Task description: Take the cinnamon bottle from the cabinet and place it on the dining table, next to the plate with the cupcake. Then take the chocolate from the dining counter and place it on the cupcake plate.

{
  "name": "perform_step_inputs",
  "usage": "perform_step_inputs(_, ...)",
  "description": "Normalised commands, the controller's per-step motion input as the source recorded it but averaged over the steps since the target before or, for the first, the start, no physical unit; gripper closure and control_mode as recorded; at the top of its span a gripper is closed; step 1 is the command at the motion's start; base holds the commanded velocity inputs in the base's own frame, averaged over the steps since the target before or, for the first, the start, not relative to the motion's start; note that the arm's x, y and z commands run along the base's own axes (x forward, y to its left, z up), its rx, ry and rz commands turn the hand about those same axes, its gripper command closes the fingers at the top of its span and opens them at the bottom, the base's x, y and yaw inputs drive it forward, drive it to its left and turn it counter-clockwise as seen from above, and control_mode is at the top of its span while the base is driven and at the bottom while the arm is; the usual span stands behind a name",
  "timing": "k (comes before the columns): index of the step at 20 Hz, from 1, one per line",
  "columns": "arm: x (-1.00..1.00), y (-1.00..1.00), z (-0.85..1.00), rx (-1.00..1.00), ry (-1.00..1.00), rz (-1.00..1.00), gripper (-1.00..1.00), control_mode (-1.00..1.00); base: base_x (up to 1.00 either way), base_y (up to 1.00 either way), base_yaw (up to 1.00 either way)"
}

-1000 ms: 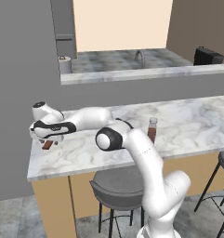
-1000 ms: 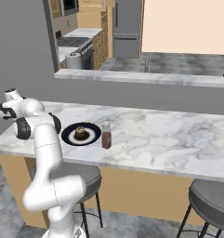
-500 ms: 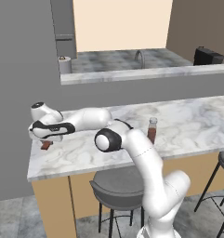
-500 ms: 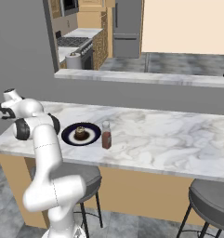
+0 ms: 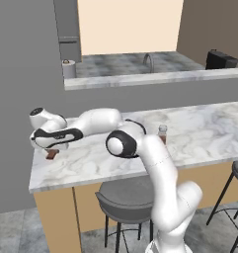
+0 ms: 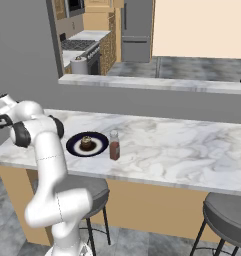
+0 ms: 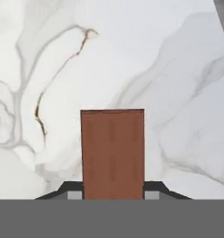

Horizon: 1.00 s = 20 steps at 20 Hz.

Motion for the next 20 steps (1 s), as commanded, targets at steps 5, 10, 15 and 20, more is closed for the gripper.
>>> perform_step_inputs(5,-0.77,-0.74,0.35,0.0,-0.09,0.0,1.0,-1.0,0.0,0.0,0.0)
perform_step_inputs(10,-0.54,-0.85,0.54,0.03,-0.09,0.01,1.0,-1.0,0.0,0.0,0.0)
perform_step_inputs(15,-0.38,-0.98,0.54,0.03,-0.09,0.03,1.0,-1.0,0.0,0.0,0.0)
perform_step_inputs(20,-0.11,-1.0,0.44,0.02,-0.01,0.05,1.0,-1.0,0.0,0.0,0.0)
